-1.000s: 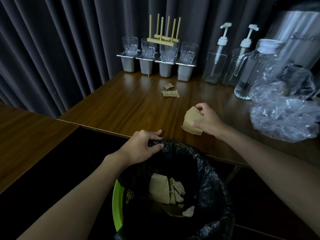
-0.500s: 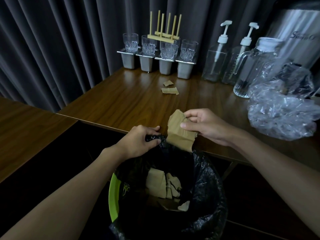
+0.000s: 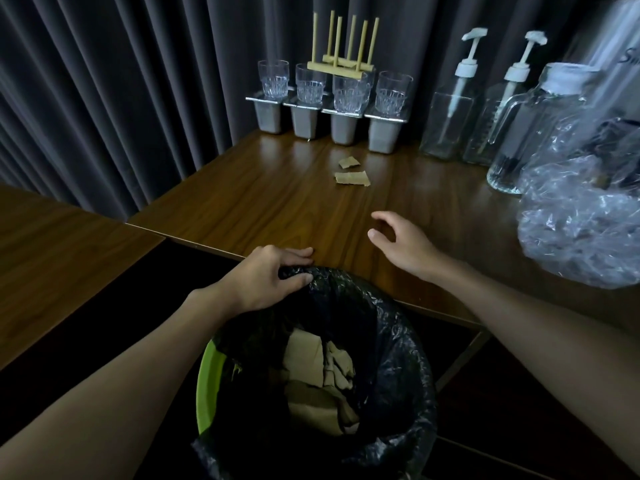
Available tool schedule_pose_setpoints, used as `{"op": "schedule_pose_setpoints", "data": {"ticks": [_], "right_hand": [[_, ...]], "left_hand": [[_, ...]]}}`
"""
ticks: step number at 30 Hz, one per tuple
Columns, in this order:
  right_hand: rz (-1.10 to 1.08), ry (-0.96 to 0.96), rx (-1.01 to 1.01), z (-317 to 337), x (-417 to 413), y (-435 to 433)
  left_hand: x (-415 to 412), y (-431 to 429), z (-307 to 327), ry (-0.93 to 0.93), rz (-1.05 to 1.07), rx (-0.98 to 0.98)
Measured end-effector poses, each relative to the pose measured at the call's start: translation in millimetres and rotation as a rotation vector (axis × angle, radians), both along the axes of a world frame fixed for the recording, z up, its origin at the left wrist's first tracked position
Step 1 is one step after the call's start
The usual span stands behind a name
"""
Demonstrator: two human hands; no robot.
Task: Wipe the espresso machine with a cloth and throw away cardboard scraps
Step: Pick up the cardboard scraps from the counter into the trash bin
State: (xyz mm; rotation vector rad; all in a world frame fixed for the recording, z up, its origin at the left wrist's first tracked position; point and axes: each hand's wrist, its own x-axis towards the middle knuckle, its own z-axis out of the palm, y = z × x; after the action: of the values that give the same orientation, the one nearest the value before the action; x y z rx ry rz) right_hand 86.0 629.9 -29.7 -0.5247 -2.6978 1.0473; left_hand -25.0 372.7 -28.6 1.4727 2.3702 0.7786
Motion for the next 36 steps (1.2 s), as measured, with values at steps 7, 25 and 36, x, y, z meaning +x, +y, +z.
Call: {"op": "schedule_pose_setpoints", "data": {"ticks": [7,25,36], "right_hand": [[-0.109,-0.049,0.262,-4,-62,23],[0.036,-0.034,0.472,-10,-98,27],[0.057,0.066,0.340,-17,-66,11]], "left_hand": [[-10,3,-1,-0.016,-0.014,-0.003],[-13,4,-4,-0.051,-0.013,0.033],[-8,2,-7,-0.042,0.005,0.058]]}}
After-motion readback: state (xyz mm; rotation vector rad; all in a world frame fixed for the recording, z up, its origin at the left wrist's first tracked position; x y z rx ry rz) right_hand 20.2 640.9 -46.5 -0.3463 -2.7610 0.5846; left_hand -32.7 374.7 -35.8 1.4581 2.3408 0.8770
